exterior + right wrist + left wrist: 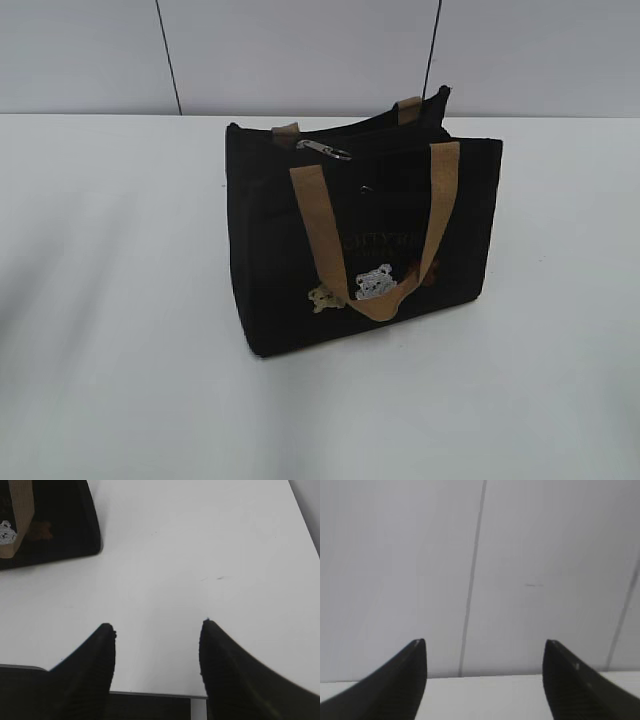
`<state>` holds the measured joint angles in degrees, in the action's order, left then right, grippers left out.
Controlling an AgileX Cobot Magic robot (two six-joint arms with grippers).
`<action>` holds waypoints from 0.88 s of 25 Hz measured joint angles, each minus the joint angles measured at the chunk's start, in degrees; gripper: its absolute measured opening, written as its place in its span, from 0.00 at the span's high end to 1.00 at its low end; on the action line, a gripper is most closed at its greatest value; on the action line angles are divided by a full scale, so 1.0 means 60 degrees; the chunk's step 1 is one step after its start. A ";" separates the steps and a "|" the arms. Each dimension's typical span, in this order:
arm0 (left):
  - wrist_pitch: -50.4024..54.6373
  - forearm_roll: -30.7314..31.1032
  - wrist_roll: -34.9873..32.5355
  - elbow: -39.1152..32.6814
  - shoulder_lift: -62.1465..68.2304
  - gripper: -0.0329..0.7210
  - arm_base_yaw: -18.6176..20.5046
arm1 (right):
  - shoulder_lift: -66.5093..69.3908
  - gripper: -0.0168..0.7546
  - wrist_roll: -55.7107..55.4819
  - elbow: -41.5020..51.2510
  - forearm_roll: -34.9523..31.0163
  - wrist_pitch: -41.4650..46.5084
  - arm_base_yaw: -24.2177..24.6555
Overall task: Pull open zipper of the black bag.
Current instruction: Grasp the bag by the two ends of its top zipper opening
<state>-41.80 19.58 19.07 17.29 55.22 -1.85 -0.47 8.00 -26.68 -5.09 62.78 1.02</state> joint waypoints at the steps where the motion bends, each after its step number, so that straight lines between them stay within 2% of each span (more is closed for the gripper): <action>1: -0.0542 0.0961 0.0495 0.0000 0.0477 0.24 0.0000 | 0.0000 0.45 0.0000 0.0000 0.0000 0.0000 0.0000; 6: -0.2966 0.4511 0.1242 0.0442 0.3586 0.24 0.0000 | 0.0000 0.45 0.0000 0.0000 0.0000 0.0000 0.0000; 10: -0.3869 0.7250 0.1386 0.1824 0.5530 0.24 0.0066 | 0.0000 0.45 0.0000 0.0000 0.0000 0.0000 0.0000; 12: -0.4031 0.8147 0.1707 0.2570 0.6164 0.24 0.0086 | 0.0000 0.45 0.0000 0.0000 0.0000 0.0000 0.0000; 16: -0.4181 0.9359 0.2048 0.3969 0.7296 0.24 0.0174 | 0.0000 0.45 0.0000 0.0000 0.0000 0.0000 0.0000; 22: -0.4420 0.9889 0.2566 0.5895 0.8940 0.24 0.0174 | 0.0000 0.45 0.0000 0.0000 0.0000 -0.0009 0.0000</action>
<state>-68.32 78.92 34.47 52.66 108.86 -0.80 -0.47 8.00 -26.68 -5.09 62.73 1.02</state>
